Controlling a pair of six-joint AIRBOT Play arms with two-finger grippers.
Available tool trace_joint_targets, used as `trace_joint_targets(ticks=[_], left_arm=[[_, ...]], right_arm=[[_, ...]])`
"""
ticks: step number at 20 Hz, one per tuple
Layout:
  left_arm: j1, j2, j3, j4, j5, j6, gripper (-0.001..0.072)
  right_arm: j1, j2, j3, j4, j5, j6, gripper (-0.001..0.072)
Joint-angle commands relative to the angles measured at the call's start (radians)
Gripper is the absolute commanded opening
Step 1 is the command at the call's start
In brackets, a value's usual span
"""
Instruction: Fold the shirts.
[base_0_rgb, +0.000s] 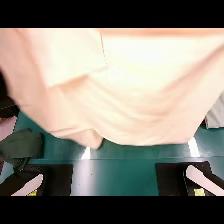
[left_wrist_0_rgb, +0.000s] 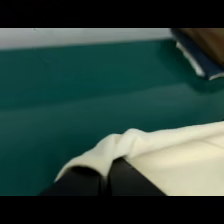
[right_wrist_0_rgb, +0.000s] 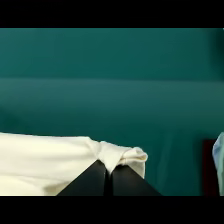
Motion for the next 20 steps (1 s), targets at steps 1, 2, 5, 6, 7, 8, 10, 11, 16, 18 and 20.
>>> trace_joint_targets(ticks=[1,2,5,6,7,8,10,11,16,18,20], left_arm=[[0.001,-0.175,-0.189,-0.011,-0.01,-0.018,0.0022],[0.001,-0.244,-0.208,-0.01,-0.009,-0.015,0.0022],[0.018,-0.444,-0.211,-0.035,0.031,-0.007,0.0022],[0.037,-0.494,-0.211,-0.089,0.061,-0.007,0.0022],[0.063,-0.53,-0.211,-0.149,0.088,0.002,0.0023],[0.089,-0.557,-0.211,-0.214,0.109,0.031,0.0022],[0.141,-0.586,-0.211,-0.32,0.114,0.092,0.0023],[0.156,-0.586,-0.211,-0.323,0.107,0.105,0.0023],[0.212,-0.586,-0.205,-0.282,-0.08,0.204,0.0023],[0.207,-0.586,-0.213,-0.171,-0.151,0.203,0.0023],[0.203,-0.586,-0.246,-0.143,-0.164,0.203,0.0023]], right_arm=[[0.183,-0.184,-0.157,-0.198,0.025,0.004,0.0017],[0.209,-0.247,-0.193,-0.203,0.021,0.004,0.0017],[0.232,-0.433,-0.217,-0.191,-0.018,0.004,0.0017],[0.227,-0.488,-0.192,-0.171,-0.035,0.006,0.0018],[0.221,-0.54,-0.153,-0.147,-0.051,0.018,0.0017],[0.216,-0.581,-0.111,-0.123,-0.06,0.02,0.0017],[0.214,-0.64,-0.023,-0.082,-0.062,0.025,0.0017],[0.214,-0.657,0.017,-0.081,-0.06,0.025,0.0018],[0.204,-0.639,0.027,-0.121,0.024,0.024,0.0018],[0.204,-0.597,-0.069,-0.151,0.029,0.024,0.0017],[0.204,-0.558,-0.178,-0.162,0.023,0.016,0.0017]])
